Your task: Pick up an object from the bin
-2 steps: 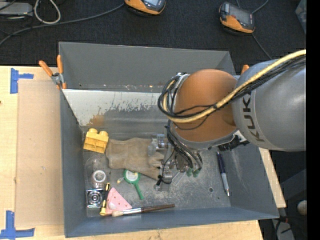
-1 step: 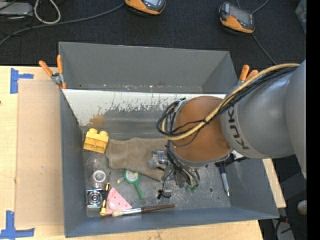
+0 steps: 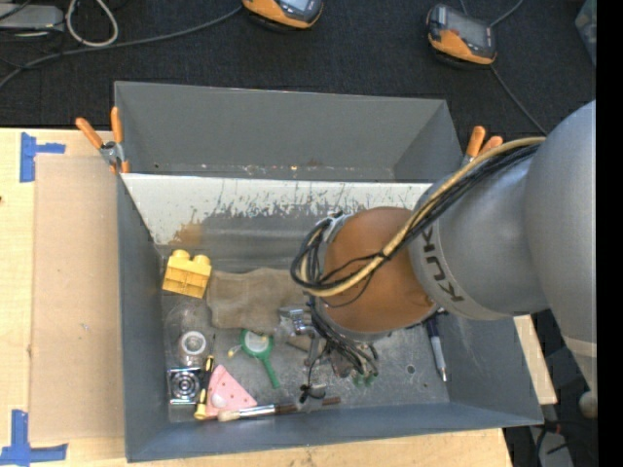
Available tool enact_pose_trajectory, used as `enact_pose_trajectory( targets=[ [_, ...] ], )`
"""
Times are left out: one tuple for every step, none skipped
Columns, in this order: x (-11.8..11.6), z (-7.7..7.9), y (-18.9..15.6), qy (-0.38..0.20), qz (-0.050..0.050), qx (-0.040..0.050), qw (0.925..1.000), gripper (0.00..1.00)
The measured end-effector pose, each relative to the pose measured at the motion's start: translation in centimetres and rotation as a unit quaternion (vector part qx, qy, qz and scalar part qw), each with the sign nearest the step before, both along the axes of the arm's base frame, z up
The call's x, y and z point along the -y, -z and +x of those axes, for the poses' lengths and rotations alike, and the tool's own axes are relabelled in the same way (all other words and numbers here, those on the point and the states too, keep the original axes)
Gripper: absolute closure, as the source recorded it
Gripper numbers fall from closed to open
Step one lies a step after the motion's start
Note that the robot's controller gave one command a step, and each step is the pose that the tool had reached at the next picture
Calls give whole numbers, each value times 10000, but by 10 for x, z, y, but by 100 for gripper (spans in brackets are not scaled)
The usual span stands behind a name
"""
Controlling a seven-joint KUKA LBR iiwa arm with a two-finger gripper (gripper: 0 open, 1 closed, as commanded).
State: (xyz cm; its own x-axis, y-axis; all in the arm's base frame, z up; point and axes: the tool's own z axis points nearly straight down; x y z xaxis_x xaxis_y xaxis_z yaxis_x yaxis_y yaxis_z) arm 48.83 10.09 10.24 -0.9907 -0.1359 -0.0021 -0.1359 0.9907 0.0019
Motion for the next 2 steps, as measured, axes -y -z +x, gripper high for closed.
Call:
enact_pose_trajectory(
  targets=[
    [61, 30, 30, -134, -26, -54, 9999, 0],
    [-4, 26, 32, -331, 24, 26, 9994, 100]
  ],
)
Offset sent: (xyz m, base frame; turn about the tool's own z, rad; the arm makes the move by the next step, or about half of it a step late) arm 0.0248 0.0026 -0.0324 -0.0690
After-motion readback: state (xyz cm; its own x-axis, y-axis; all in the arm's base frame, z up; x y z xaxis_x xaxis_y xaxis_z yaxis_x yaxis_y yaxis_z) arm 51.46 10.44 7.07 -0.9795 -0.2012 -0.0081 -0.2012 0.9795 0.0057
